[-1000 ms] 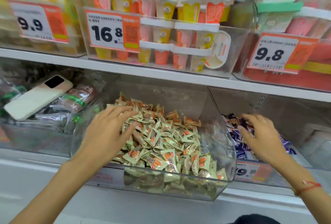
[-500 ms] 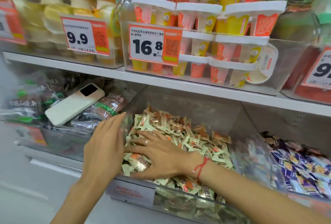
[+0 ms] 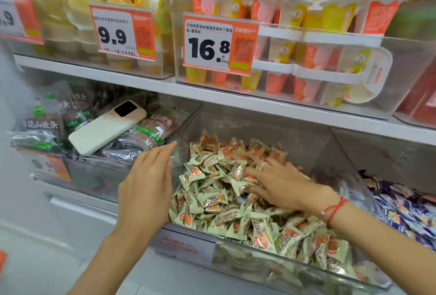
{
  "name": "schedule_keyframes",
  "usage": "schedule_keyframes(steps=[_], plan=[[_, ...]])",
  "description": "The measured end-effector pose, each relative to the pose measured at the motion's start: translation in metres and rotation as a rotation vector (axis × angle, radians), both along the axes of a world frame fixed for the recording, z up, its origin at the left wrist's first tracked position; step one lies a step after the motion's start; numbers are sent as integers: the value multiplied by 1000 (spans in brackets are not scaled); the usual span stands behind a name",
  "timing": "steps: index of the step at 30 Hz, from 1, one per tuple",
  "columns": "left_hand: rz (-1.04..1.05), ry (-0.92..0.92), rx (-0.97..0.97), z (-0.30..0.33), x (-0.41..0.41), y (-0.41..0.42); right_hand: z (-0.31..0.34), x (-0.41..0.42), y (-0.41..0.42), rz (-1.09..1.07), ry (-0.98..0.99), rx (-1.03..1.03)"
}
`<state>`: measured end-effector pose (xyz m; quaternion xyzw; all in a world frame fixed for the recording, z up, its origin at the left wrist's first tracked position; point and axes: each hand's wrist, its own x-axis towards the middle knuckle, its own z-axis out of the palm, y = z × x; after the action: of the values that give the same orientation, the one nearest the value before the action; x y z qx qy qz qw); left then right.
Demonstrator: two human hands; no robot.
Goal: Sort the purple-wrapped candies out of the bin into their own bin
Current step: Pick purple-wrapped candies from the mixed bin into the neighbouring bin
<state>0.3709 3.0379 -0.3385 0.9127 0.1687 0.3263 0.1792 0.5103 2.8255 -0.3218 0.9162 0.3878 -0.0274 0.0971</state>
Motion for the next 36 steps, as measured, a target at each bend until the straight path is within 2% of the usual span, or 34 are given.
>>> schedule_keyframes(steps=[8, 12, 13, 15, 17, 19, 21, 23, 26, 29, 31, 33, 36], plan=[[-7, -11, 29, 0, 2, 2, 25, 12, -52, -295, 208, -9], [-33, -27, 297, 2, 9, 5, 32, -3, -45, -262, -30, -197], [-78, -58, 362, 6, 12, 3, 35, -7, -42, -218, -78, -192], [-240, -65, 417, 18, 22, -10, 42, -15, -37, -75, -111, -42], [-426, 120, 306, 25, 37, -28, 44, -22, -24, 51, -56, 215], [-610, 454, 178, 18, 54, -38, 38, -26, -8, 70, 66, 336], [-725, 718, 157, 4, 61, -41, 25, -20, 1, 66, 173, 266], [-725, 798, 241, -8, 55, -33, 14, -11, 1, 48, 194, 132], [-691, 804, 225, -7, 43, -20, -1, -6, 9, 29, 51, -67], [-600, 714, 206, -2, 38, -24, -12, -12, 30, 71, -75, -182], [-479, 594, 274, -1, 37, -31, -19, -9, 33, 65, -85, -123], [-387, 453, 311, -2, 38, -35, -25, -2, 28, 29, -49, 38], [-302, 376, 222, -4, 40, -34, -26, 1, 20, -21, 1, 207]])
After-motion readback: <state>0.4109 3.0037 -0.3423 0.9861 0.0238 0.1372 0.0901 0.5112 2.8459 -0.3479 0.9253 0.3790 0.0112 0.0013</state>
